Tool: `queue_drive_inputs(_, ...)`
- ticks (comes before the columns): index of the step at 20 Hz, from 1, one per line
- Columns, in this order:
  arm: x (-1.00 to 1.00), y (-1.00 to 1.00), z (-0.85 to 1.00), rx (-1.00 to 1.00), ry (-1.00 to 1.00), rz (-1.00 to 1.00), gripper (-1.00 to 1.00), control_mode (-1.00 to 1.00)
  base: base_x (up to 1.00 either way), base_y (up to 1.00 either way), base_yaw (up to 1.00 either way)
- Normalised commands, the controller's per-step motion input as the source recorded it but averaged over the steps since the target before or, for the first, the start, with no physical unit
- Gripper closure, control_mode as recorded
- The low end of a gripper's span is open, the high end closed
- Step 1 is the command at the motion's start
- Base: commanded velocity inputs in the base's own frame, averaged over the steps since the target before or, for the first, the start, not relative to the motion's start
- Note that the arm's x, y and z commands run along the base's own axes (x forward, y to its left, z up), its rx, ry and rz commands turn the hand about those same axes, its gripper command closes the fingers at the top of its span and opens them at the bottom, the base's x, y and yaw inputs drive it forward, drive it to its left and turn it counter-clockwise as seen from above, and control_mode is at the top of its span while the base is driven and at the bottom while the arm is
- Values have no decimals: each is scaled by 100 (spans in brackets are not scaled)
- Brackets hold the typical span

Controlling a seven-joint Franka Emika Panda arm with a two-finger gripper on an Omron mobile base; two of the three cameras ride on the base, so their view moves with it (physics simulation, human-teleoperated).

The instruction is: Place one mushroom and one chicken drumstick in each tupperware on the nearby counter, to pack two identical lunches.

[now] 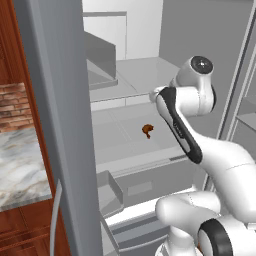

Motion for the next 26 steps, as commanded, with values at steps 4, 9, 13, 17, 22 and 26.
queue_drive_inputs(4,-100,13,9,-6,-6,0,100,-100,0,0,0)
queue_drive_inputs(9,-100,5,4,-5,-6,0,100,-100,0,0,0)
queue_drive_inputs(13,0,0,0,0,0,0,100,100,-100,0,0)
queue_drive_inputs(17,0,0,0,0,0,0,100,100,-100,0,0)
queue_drive_inputs(22,0,0,0,0,0,0,100,100,-100,0,0)
queue_drive_inputs(26,0,0,0,0,0,0,100,100,-100,6,0)
